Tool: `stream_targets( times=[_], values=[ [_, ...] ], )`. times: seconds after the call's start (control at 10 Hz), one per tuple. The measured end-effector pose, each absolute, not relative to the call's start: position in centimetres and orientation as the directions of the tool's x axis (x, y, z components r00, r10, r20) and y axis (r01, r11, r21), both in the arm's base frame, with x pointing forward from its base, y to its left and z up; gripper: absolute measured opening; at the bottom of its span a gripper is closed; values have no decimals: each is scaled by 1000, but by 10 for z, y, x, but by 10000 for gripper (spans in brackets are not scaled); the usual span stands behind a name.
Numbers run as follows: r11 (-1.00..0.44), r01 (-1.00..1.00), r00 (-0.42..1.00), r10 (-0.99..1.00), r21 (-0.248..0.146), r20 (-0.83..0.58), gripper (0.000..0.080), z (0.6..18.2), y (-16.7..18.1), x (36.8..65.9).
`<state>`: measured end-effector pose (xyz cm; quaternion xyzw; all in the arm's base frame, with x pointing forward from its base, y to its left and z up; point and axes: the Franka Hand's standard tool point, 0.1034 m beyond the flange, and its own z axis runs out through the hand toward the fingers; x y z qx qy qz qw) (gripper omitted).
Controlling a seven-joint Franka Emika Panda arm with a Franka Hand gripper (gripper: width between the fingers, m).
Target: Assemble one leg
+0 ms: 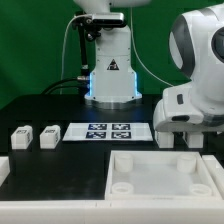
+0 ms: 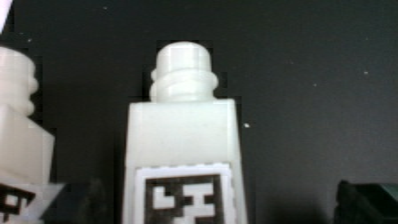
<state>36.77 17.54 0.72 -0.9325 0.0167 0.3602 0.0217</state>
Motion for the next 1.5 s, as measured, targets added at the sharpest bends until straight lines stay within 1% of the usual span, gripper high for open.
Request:
stream_targets(
  times=[0.1, 0.2, 0.3, 0.4, 0.9, 1.0, 1.2, 1.3, 1.4, 1.5],
  values=[
    [-999, -47, 740, -16, -28, -672, 521, 7, 175, 368],
    [-999, -47, 740, -15, -28, -672, 521, 7, 175, 368],
    [-999, -47, 740, -15, -28, -672, 383, 7, 175, 368],
    [-999, -47, 740, -15, -28, -673, 283, 7, 175, 368],
    [-999, -47, 740, -15, -29, -673, 284, 7, 175, 368],
    [-999, -42, 740, -9, -32, -672, 284, 10, 174, 370],
    [-998, -32, 761, 8, -49, -648, 285, 31, 167, 389],
    [-997, 0, 772, 52, -82, -633, 285, 48, 159, 400],
    [-994, 17, 791, 78, -105, -606, 285, 67, 149, 416],
    [-994, 21, 846, 76, -110, -527, 285, 80, 147, 434]
  ],
)
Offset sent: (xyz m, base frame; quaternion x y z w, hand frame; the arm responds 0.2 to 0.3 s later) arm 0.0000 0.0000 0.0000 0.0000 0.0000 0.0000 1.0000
